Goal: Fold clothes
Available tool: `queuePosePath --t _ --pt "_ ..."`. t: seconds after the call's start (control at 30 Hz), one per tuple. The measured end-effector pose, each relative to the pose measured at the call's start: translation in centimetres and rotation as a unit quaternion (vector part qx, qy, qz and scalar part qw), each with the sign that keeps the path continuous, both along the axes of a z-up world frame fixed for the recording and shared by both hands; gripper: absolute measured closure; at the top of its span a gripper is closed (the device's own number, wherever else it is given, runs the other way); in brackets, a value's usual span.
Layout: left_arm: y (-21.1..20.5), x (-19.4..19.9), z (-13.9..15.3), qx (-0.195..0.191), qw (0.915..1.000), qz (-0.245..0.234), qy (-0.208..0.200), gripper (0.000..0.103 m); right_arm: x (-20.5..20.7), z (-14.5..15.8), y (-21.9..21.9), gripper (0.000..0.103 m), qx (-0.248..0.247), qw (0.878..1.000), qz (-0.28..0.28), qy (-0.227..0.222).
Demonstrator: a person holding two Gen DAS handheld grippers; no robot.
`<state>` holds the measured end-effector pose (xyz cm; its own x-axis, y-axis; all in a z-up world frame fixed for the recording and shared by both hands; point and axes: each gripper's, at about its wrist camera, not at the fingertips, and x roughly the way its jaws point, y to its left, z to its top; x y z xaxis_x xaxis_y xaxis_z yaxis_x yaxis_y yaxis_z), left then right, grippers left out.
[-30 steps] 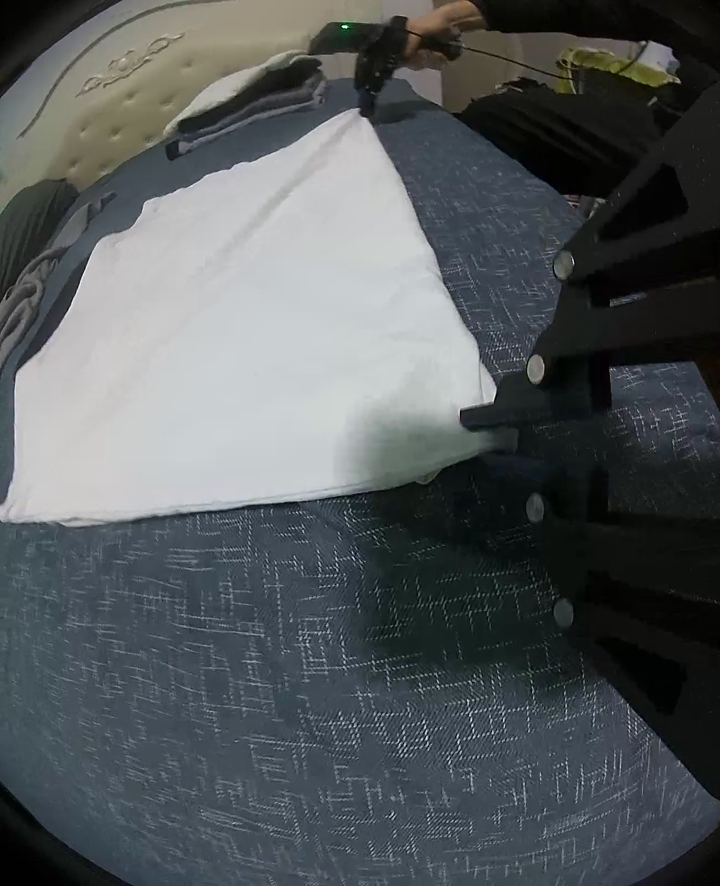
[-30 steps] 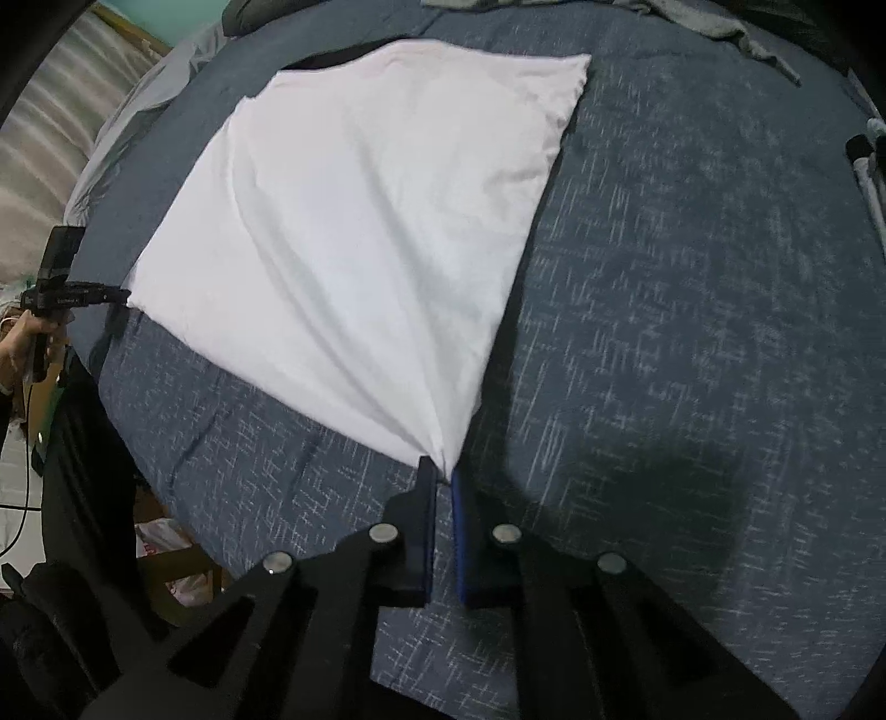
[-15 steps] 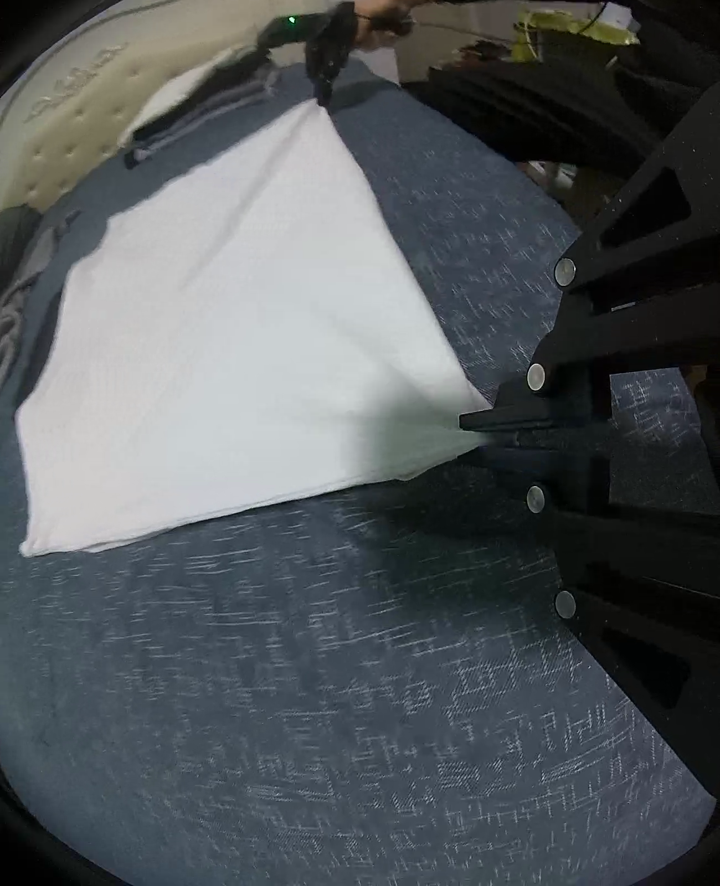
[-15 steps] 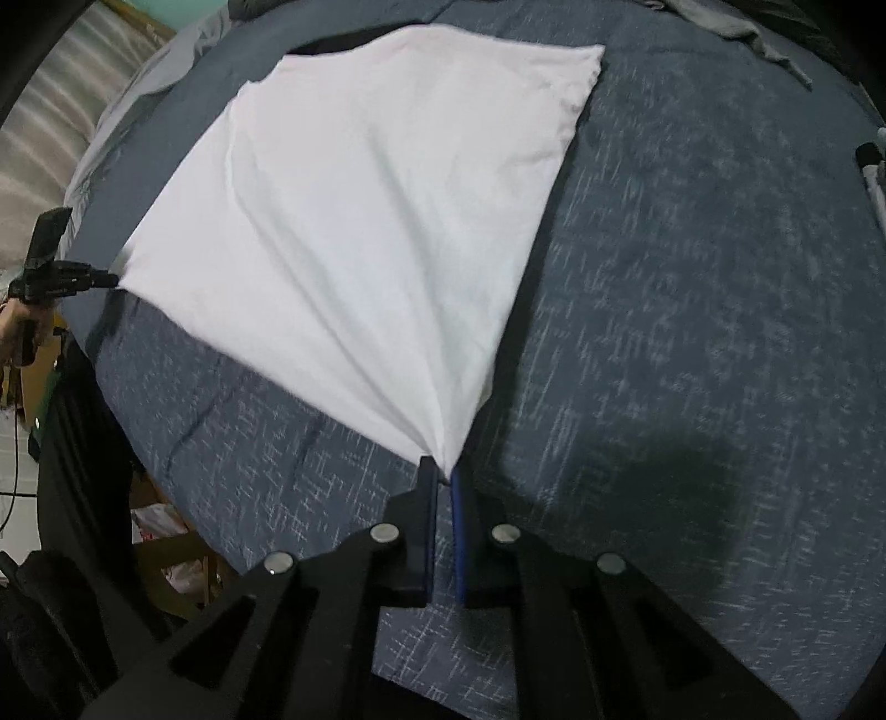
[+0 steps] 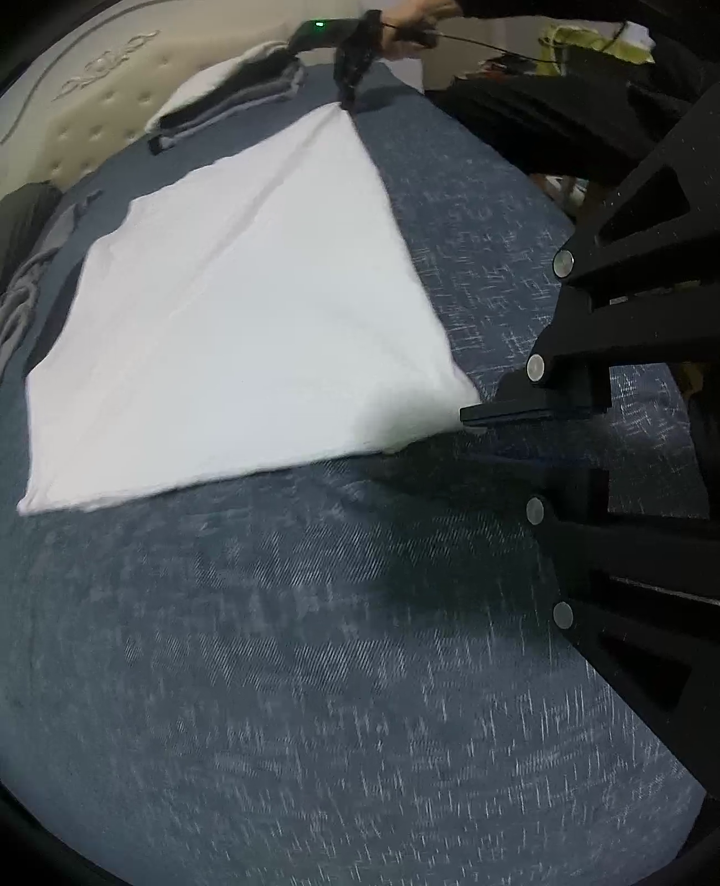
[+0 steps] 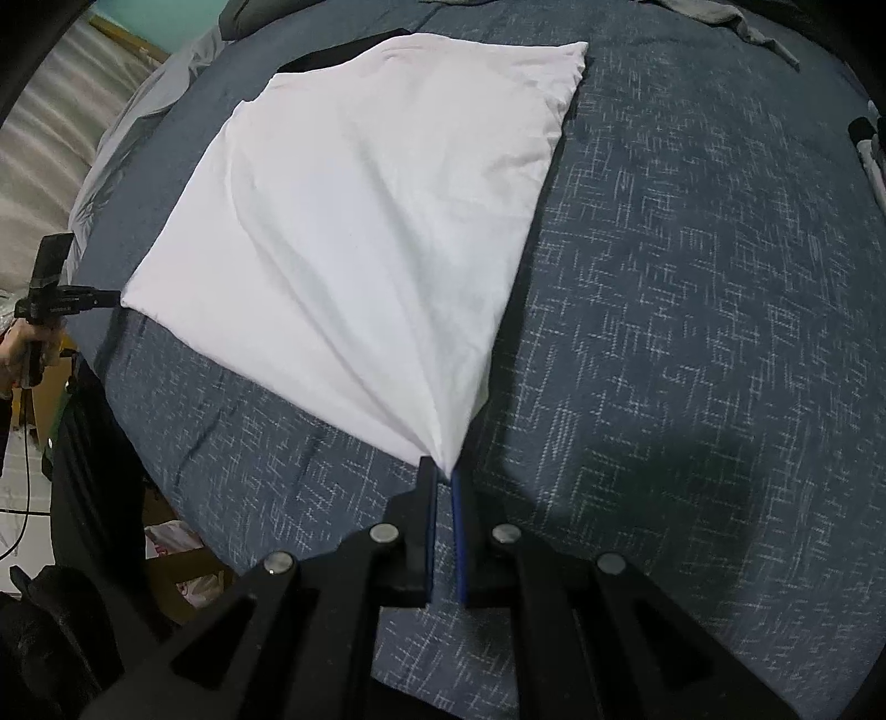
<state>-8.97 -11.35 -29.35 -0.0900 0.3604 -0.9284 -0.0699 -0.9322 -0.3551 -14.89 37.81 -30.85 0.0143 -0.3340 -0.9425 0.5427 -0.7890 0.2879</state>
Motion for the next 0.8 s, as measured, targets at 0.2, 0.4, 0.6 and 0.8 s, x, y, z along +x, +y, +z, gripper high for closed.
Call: queuePosePath --t 0.2,0.4,0.6,0.8 --pt "0.8 -0.1 -0.5 0.002 0.9999 -0.012 -0.005 0.078 0.6 -0.4 -0.6 0.098 -0.003 1.0 -0.001 -0.001" --pt "0.9 -0.8 -0.6 -0.024 0.9996 -0.015 0.01 0.078 0.9 -0.7 -1.3 0.098 0.0 1.0 0.0 0.001" --pt "2.4 -1.3 -0.4 -0.06 0.9969 -0.045 0.024 0.099 1.7 -0.9 -1.5 0.098 0.001 1.0 0.0 0.0" --pt "2.6 -1.5 0.1 -0.081 0.9949 -0.056 0.025 0.099 2.4 -1.6 -1.7 0.098 0.005 1.0 -0.007 0.003"
